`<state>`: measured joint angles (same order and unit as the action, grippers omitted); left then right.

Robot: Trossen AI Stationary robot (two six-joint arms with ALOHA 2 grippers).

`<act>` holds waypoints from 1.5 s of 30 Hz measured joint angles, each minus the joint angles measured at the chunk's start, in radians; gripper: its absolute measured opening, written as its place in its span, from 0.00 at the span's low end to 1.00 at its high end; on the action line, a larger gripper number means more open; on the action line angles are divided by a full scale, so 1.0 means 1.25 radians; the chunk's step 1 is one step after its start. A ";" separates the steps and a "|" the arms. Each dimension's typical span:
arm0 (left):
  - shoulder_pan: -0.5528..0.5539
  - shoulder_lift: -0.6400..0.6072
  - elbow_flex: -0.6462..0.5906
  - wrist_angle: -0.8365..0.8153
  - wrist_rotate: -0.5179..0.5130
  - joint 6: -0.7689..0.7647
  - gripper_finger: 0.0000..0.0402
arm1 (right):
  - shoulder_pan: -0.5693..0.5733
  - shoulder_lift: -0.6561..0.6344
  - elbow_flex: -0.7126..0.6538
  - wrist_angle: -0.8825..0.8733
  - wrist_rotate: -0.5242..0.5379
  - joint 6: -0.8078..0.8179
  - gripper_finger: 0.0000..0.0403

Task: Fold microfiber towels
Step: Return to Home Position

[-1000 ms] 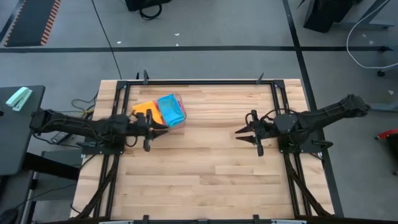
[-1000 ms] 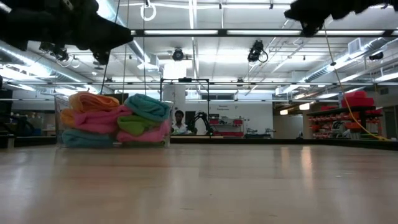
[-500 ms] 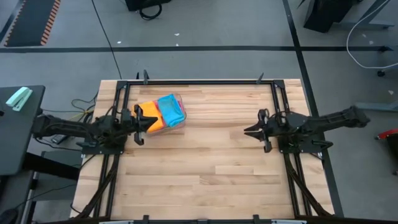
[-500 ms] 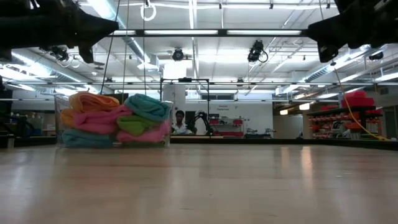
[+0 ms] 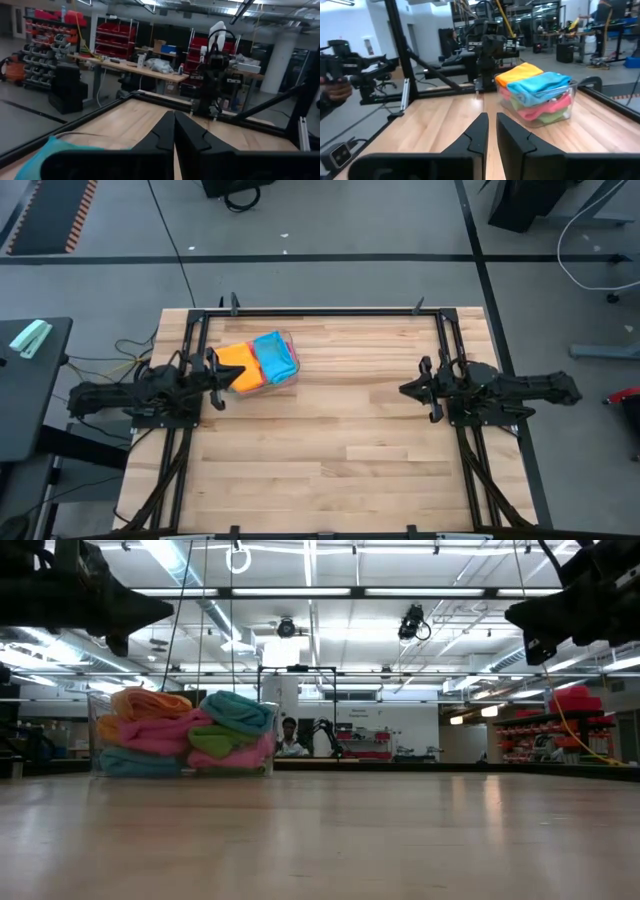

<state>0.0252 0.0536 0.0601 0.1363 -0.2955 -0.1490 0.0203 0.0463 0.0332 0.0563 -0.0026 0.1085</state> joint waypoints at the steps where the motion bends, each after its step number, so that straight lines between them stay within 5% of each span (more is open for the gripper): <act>1: 0.001 -0.019 0.000 -0.021 0.000 -0.002 0.04 | -0.006 -0.007 -0.006 -0.002 -0.013 -0.001 0.11; 9: 0.001 -0.035 -0.017 -0.054 0.001 -0.004 0.02 | -0.043 -0.028 -0.022 0.007 -0.070 -0.025 0.11; 18: -0.001 -0.029 -0.041 -0.024 0.012 0.024 0.09 | -0.052 -0.027 -0.021 0.015 0.141 0.014 0.11; 45: -0.001 -0.027 -0.041 -0.024 0.013 -0.017 0.08 | -0.051 -0.027 -0.020 0.010 0.145 0.017 0.11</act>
<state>0.0238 0.0193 0.0086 0.1066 -0.2798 -0.1707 -0.0441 0.0128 0.0078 0.0689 0.1787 0.1303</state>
